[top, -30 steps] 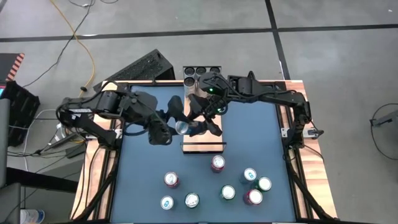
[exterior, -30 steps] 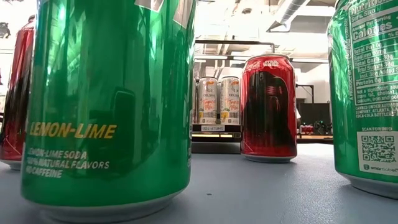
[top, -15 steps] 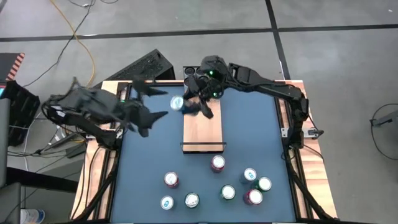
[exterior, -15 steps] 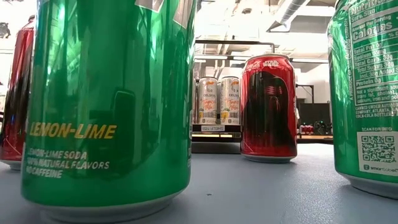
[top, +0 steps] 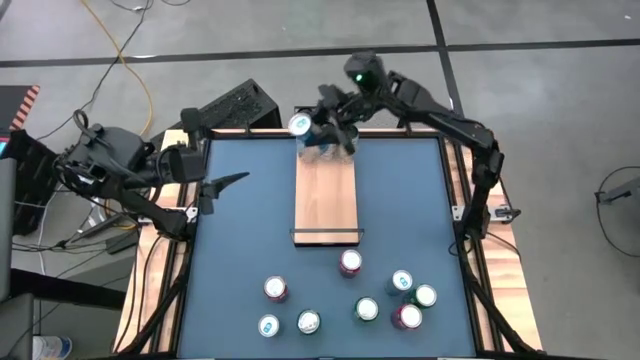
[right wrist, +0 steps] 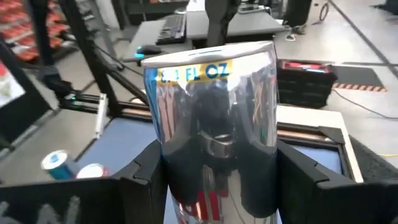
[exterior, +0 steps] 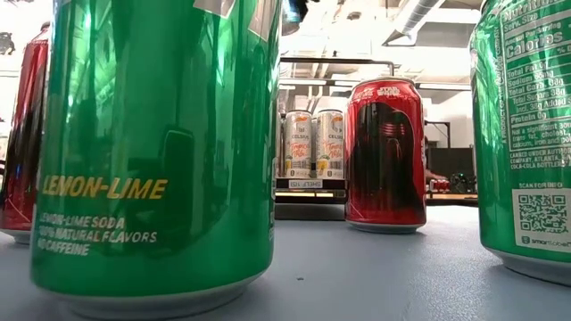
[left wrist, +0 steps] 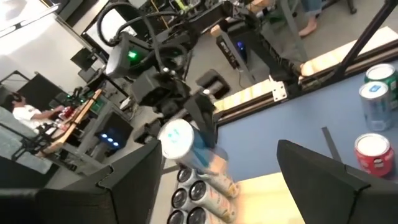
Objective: Place canned beverage on shelf
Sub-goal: Put the top left blue soda can on the shelf
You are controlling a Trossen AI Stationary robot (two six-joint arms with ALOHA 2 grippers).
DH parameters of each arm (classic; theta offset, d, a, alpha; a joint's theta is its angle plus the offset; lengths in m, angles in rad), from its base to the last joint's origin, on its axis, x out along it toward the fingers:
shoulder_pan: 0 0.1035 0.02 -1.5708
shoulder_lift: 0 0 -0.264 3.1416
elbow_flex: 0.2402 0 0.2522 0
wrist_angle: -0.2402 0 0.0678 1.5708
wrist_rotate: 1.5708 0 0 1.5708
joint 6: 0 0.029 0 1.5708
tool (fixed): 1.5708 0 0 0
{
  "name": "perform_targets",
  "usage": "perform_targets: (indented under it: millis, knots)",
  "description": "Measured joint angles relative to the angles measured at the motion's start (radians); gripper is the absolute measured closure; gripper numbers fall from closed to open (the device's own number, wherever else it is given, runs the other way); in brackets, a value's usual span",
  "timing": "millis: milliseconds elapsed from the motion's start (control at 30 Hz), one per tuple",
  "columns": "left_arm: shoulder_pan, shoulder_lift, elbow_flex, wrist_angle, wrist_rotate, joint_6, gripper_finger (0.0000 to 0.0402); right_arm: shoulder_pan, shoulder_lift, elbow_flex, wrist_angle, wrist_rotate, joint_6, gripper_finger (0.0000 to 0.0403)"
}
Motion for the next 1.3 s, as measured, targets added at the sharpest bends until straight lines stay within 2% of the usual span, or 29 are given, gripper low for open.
perform_targets:
  millis: [67, 133, 400, 500, 600, 700, 800, 900, 967, 1067, 1200, 1300]
  knots:
    - [0.0, -0.003, 0.0, -0.003, 0.002, -0.01, 0.0097, -0.038, -0.016, 0.0, -0.074, -0.076, -0.022, 0.0195]
    - [0.0, -0.003, 0.0, -0.006, 0.006, -0.018, 0.0097, -0.067, -0.034, -0.001, -0.163, -0.107, -0.062, 0.0195]
    - [0.0, -0.002, -0.001, 0.0, 0.011, -0.009, 0.0097, -0.2, -0.186, -0.009, -0.587, -0.119, -0.236, 0.0195]
    - [0.0, -0.002, -0.001, 0.008, 0.01, -0.01, 0.0097, -0.241, -0.279, -0.137, -0.59, -0.121, -0.247, 0.0195]
    - [0.0, -0.002, -0.002, 0.008, 0.01, -0.037, 0.0097, -0.251, -0.419, -0.417, -0.371, -0.146, -0.16, 0.0195]
    - [0.0, -0.002, -0.002, 0.009, 0.01, -0.06, 0.0097, -0.241, -0.578, -0.79, 0.051, -0.097, 0.038, 0.0195]
    - [0.0, -0.002, -0.002, 0.012, 0.01, -0.068, 0.0097, -0.202, -0.685, -1.116, 0.579, 0.095, 0.256, 0.0195]
    - [0.0, 0.001, -0.002, 0.016, -0.009, -0.085, 0.0097, -0.139, -0.721, -1.323, 0.977, 0.287, 0.373, 0.0195]
    - [0.003, 0.007, -0.002, 0.018, -0.023, -0.093, 0.0097, -0.099, -0.712, -1.406, 1.126, 0.372, 0.401, 0.0195]
    - [0.006, 0.021, -0.002, 0.018, -0.027, -0.107, 0.0097, -0.044, -0.653, -1.467, 1.22, 0.444, 0.424, 0.0195]
    - [0.006, 0.034, -0.004, 0.02, -0.037, -0.123, 0.0097, 0.012, -0.552, -1.472, 1.319, 0.45, 0.428, 0.0195]
    - [0.006, 0.042, -0.009, 0.012, -0.04, -0.136, 0.0097, 0.038, -0.454, -1.472, 1.468, 0.443, 0.441, 0.0194]
